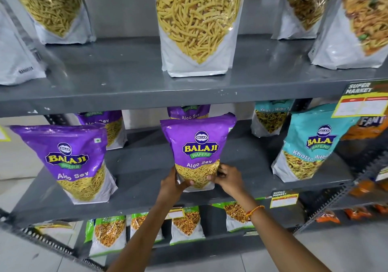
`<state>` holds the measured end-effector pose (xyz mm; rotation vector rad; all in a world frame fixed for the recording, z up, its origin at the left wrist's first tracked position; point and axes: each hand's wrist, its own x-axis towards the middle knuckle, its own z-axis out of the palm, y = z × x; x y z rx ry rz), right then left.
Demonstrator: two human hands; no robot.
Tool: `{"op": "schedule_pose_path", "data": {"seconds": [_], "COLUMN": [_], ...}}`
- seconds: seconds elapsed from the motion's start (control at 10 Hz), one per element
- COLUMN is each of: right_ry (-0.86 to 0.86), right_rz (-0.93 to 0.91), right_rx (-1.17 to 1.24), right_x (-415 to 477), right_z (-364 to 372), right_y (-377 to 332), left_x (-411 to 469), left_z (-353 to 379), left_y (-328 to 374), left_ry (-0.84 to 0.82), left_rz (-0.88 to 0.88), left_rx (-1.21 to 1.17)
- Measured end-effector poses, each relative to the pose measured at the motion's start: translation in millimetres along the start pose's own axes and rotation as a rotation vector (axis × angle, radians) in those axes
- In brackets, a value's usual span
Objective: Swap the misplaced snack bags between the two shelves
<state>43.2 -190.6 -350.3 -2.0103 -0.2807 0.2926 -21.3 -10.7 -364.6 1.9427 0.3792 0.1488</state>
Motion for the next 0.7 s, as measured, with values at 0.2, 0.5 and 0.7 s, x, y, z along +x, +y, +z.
{"op": "schedule_pose_path", "data": {"seconds": [0.2,0.5,0.7], "right_ry": [-0.024,0.01,0.021], "right_rz": [0.007,0.008,-0.023], "right_rx": [0.027,0.036,0.038], "right_x": [-0.6,4.6,2.7], "right_z": [-0.5,5.8,8.3], "right_y": [-1.0,13.4,9.9], "left_x": [0.0,2.0,-8.5], "left_z": [2.1,1.6,3.2], "left_y": [-2.6,-6.4,0.7], "left_ry": [0.001,0.001,0.038], "left_rz": [-0.026,-0.024,-0.01], "left_rx": [0.008,0.002,0.004]}}
